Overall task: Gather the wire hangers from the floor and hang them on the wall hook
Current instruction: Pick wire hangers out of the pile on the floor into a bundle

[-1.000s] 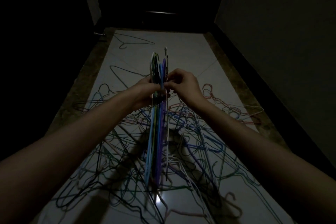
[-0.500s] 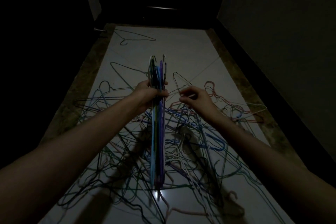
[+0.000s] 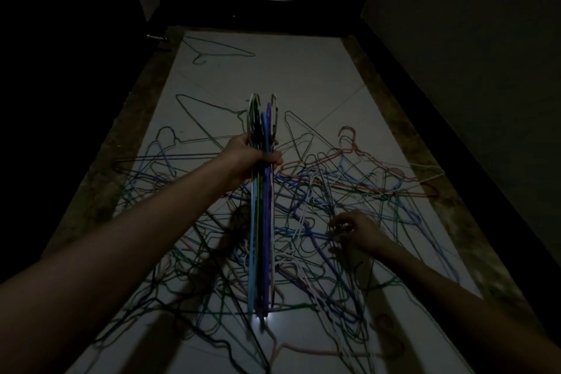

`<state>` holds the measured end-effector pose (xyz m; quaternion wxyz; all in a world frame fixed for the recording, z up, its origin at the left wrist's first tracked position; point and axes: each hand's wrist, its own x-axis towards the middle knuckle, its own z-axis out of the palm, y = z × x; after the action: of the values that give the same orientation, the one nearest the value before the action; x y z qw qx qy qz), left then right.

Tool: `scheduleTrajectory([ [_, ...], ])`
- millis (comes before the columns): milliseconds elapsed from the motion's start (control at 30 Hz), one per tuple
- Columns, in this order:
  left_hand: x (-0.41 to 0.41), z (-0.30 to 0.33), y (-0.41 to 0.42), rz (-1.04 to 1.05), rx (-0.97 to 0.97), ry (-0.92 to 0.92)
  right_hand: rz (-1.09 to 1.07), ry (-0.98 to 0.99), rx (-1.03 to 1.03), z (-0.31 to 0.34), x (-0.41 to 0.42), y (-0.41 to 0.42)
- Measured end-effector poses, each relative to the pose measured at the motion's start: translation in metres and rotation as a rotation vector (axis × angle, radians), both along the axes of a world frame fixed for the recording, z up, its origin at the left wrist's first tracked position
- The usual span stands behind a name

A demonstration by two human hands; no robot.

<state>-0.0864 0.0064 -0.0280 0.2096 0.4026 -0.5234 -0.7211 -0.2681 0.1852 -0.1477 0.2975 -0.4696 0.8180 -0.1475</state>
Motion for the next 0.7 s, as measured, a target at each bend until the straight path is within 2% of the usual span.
scheduleTrajectory([
  [167, -0.005, -0.003, 0.002, 0.012, -0.015, -0.009, 0.032, 0.069, 0.052, -0.017, 0.0, 0.001],
  [333, -0.003, -0.005, -0.001, 0.016, 0.004, -0.002, -0.069, 0.196, 0.049, -0.027, 0.0, 0.002],
  [467, -0.001, -0.006, -0.003, 0.014, 0.007, 0.006, -0.072, 0.141, 0.098, -0.035, -0.001, 0.004],
  [600, 0.0, -0.006, -0.002, 0.003, 0.001, -0.005, -0.102, 0.172, 0.037, -0.03, -0.003, 0.005],
  [700, 0.0, -0.005, -0.001, 0.004, 0.019, 0.0, -0.199, 0.129, -0.105, -0.013, -0.004, 0.005],
])
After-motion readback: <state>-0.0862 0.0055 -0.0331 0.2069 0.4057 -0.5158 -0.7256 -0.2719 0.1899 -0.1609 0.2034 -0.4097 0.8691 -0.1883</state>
